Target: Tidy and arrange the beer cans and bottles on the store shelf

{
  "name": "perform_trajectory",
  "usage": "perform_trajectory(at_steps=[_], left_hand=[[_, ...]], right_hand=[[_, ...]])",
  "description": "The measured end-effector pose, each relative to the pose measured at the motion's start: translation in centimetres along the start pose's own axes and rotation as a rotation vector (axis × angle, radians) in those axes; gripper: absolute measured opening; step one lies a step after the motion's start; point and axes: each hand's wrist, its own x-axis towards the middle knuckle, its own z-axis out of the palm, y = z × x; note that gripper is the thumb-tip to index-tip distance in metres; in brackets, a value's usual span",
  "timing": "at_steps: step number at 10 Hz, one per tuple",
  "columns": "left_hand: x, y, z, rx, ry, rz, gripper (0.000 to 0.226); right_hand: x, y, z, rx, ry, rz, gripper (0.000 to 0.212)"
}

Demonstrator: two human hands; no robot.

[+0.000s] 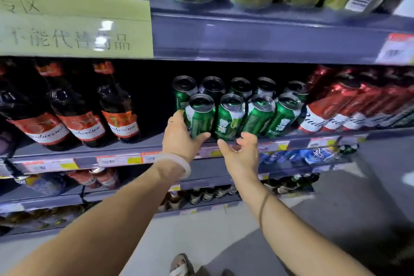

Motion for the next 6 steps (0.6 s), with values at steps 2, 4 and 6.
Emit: perform_trajectory(at_steps=[2, 4, 6], left_hand=[[0.0, 0.0, 0.5, 0.033, 0.029, -0.065, 0.051], [-1.1, 0.2, 0.7, 0.049, 0.014, -0.131, 0.078], [-4.3, 0.3, 0.6, 0.261, -0.019, -0.119, 0.074]], right_hand=[[0.2, -0.9, -0.4, -0.049, -0.157, 0.001, 0.061], [0.2, -0.4, -2.2, -0.131, -0.304, -0.051, 0.06], [-1.7, 2.1, -6.3, -0.305, -0.359, -0.159, 0.051]])
